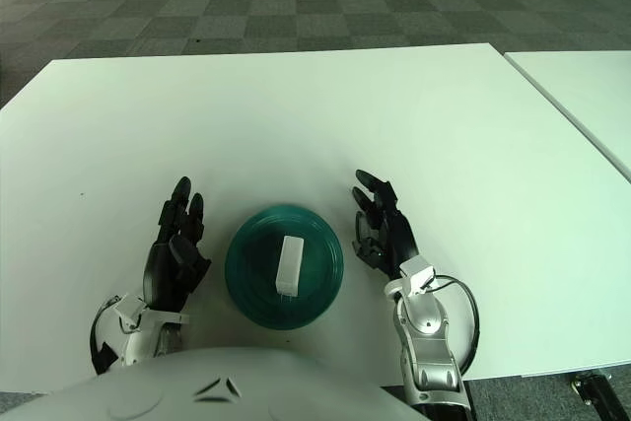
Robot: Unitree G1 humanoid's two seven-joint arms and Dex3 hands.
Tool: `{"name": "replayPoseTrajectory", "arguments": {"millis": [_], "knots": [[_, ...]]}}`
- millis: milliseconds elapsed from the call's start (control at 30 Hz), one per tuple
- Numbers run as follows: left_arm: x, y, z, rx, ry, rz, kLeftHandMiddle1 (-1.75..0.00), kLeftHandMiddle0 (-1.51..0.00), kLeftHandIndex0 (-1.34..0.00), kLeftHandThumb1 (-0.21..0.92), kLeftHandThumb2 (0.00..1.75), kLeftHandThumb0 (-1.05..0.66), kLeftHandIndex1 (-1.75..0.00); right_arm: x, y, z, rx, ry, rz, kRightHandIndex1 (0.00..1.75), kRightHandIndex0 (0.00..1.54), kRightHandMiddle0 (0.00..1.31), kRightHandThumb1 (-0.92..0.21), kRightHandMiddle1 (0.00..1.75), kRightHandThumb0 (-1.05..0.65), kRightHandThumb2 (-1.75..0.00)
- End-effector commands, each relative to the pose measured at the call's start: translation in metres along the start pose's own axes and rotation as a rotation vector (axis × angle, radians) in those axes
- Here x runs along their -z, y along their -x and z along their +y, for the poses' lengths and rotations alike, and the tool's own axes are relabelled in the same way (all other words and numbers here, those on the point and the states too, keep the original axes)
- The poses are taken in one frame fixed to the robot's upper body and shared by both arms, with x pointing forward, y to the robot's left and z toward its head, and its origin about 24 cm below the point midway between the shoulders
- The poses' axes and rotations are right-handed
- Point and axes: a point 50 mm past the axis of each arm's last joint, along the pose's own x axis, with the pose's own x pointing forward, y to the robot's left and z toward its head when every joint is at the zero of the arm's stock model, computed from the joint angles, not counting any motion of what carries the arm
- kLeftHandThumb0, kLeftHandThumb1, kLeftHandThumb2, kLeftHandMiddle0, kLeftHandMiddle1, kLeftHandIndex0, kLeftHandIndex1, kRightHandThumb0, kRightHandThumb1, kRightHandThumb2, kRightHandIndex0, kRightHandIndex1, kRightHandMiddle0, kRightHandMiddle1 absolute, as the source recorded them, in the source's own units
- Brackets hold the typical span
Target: Put the charger into the plate.
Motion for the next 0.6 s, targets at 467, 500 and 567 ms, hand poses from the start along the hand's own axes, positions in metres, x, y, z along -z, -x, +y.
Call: {"name": "replayPoseTrajectory", "arguments": {"millis": [467,500,567], "knots": [[0.0227,0.0146,0.0081,-0.006,-0.201,0.114,0.00,0.00,0.00,0.92,1.18,-1.05,-0.03,0.0215,0.0197,0.0027,0.014,-0.051,0.095,0.01,0.32,0.00,-0.92,0.72,-0.81,-0.77],[0.0229,0.0148,0.0082,-0.005,-0.204,0.113,0.00,0.00,0.00,0.92,1.18,-1.05,-0.03,0.0216,0.0200,0.0031,0.013,-0.053,0.093,0.01,0.32,0.00,-0.92,0.72,-0.81,-0.77],[0.0221,0.0144,0.0078,0.003,-0.218,0.100,0.00,0.00,0.00,0.92,1.18,-1.05,-0.02,0.0215,0.0212,0.0064,0.013,-0.079,0.073,0.01,0.30,0.00,-0.92,0.70,-0.81,-0.76]]}}
